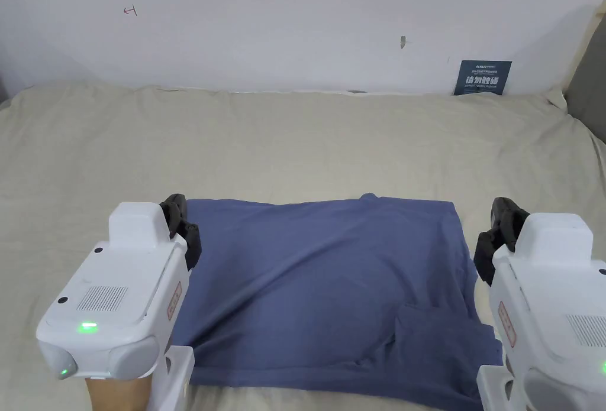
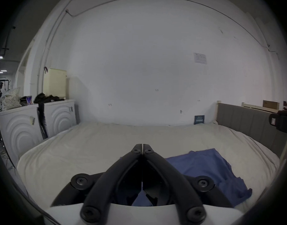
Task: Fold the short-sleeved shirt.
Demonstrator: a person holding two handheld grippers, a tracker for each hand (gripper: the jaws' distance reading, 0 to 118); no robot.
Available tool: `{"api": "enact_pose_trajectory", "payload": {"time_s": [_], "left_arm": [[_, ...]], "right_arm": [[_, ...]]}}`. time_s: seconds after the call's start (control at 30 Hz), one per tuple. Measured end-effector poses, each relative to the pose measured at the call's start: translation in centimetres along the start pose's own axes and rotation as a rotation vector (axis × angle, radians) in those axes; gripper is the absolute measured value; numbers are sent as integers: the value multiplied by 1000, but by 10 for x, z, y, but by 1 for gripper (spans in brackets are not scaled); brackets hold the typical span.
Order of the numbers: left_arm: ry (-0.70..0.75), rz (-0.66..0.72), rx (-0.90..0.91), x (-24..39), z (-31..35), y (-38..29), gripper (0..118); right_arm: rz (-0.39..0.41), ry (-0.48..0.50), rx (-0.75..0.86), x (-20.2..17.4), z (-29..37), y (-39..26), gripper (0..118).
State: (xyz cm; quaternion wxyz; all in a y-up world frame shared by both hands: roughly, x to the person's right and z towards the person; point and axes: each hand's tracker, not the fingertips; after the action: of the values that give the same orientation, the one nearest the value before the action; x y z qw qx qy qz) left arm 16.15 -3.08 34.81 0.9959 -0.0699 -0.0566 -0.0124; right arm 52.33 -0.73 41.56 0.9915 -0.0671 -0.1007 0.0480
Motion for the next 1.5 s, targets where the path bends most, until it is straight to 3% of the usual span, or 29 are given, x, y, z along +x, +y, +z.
{"api": "enact_pose_trajectory", "payload": {"time_s": [0.1, 0.43, 0.5, 0.53, 0.57, 0.6, 0.63, 0.67, 0.7, 0.87, 0.9, 0.97, 1.0, 1.03, 1.07, 1.2, 1.37, 1.5], "left_arm": [[16, -10, -29, -7, -5, -7, 0], [6, 57, -412, -57, -6, -65, 0], [4, 54, -470, -68, -2, -80, 5], [5, 58, -480, -72, 0, -86, 14], [-5, 64, -521, -77, 2, -93, 32], [-9, 69, -551, -81, 2, -99, 67], [-1, 75, -590, -84, 0, -107, 89], [13, 79, -626, -87, -1, -113, 105], [32, 86, -626, -88, 0, -118, 110], [100, 68, -734, -94, -15, -152, 109], [101, 71, -742, -95, -20, -159, 104], [94, 67, -779, -97, -22, -169, 76], [87, 68, -776, -97, -22, -173, 43], [83, 69, -782, -97, -22, -175, 21], [82, 77, -781, -96, -22, -179, 7], [39, 94, -793, -97, -20, -185, 3], [51, 132, -754, -98, -10, -171, 2], [44, 155, -719, -99, -8, -157, 2]], "right_arm": [[-6, -8, -11, 2, 0, -4, 1], [-37, -12, -77, 15, -5, -19, 1], [-38, -12, -91, 17, -6, -23, 1], [-37, -12, -99, 18, -6, -25, 1], [-35, -15, -108, 18, -7, -26, 1], [-34, -15, -112, 19, -8, -28, 1], [-34, -14, -119, 18, -8, -29, 1], [-36, -12, -125, 18, -9, -31, 1], [-36, -9, -130, 18, -10, -32, 1], [-27, 2, -160, 15, -13, -37, 1], [-26, 5, -164, 15, -12, -39, 1], [-23, 5, -174, 15, -13, -40, 1], [-24, 4, -180, 16, -13, -42, 1], [-26, 2, -184, 16, -11, -43, 1], [-29, -1, -190, 17, -11, -45, 1], [-51, -18, -232, 25, -9, -56, 3], [-78, -59, -410, 38, -16, -94, 20], [-125, -57, -675, 46, -30, -149, 85]]}}
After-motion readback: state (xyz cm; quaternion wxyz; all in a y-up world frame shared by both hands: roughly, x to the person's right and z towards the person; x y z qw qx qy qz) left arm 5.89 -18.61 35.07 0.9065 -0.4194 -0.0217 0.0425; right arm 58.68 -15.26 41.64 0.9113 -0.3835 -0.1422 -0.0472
